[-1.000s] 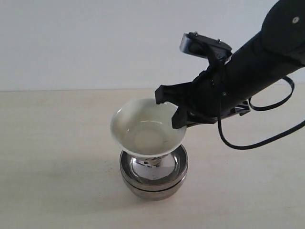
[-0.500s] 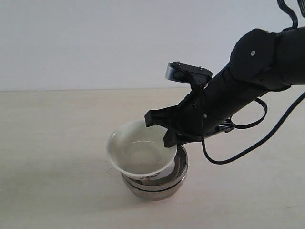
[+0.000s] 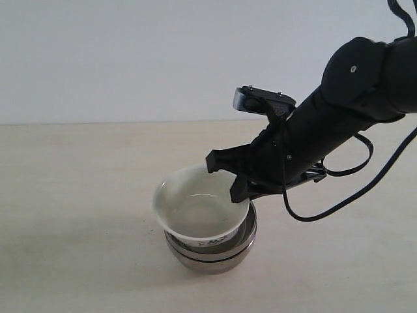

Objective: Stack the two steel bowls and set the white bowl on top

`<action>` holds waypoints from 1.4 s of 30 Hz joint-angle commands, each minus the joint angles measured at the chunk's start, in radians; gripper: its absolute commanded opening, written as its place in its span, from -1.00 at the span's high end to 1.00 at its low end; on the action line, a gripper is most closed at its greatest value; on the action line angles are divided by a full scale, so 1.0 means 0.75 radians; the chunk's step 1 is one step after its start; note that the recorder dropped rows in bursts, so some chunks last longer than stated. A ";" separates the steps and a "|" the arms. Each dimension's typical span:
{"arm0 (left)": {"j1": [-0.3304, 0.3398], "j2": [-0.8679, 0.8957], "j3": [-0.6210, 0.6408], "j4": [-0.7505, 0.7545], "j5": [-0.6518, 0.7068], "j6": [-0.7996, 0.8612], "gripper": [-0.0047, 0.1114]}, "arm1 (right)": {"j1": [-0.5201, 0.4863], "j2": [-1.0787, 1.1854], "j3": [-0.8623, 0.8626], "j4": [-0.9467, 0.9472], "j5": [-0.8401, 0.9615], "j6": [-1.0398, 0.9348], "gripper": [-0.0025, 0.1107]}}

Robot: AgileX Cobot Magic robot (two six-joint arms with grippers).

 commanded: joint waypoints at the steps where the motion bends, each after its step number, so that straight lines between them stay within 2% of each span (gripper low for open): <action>1: 0.003 -0.005 0.005 -0.009 -0.010 -0.013 0.85 | -0.045 -0.006 -0.007 0.008 0.028 -0.034 0.96; 36: 0.003 -0.005 0.005 -0.009 -0.010 -0.013 0.85 | -0.017 0.045 -0.005 0.024 -0.061 -0.063 0.94; 38: 0.003 -0.005 0.005 -0.009 -0.010 -0.013 0.85 | -0.017 0.045 -0.005 0.024 -0.061 -0.060 0.84; 40: 0.003 -0.005 0.005 -0.009 -0.010 -0.013 0.85 | -0.017 0.047 -0.005 0.024 -0.052 -0.060 0.56; 42: 0.003 -0.005 0.005 -0.009 -0.010 -0.013 0.85 | -0.017 0.050 -0.005 0.030 -0.046 -0.057 0.16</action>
